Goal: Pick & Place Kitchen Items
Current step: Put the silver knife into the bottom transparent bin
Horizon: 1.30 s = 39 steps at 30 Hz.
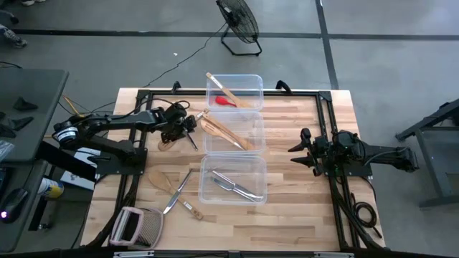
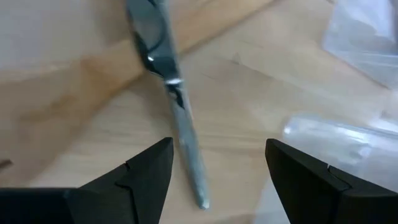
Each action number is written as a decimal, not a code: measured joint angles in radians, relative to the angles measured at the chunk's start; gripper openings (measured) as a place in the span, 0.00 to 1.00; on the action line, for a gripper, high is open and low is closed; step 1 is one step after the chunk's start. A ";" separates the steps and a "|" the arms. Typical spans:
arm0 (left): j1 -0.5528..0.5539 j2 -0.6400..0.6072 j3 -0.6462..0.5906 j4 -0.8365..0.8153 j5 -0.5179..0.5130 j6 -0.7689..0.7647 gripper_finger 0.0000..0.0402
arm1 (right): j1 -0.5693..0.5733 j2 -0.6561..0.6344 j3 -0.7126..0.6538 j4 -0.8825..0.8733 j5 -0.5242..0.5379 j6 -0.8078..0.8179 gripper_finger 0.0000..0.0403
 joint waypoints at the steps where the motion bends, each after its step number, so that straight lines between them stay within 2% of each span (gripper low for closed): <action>1: 0.000 0.000 0.020 -0.024 0.001 -0.002 0.63 | 0.000 0.000 0.000 0.000 0.000 0.000 0.41; 7: 0.000 0.000 0.132 -0.210 -0.026 0.000 0.63 | 0.000 0.000 0.000 0.000 0.000 0.000 0.41; 12: 0.000 0.046 0.156 -0.308 -0.025 -0.012 0.63 | 0.000 0.000 0.000 0.000 0.000 0.000 0.41; 21: 0.001 0.150 0.159 -0.196 0.008 -0.062 0.63 | 0.000 0.000 0.000 0.000 0.000 0.000 0.41; 39: 0.069 0.264 0.202 -0.197 0.028 -0.056 0.63 | 0.000 0.000 0.000 0.001 0.000 0.000 0.41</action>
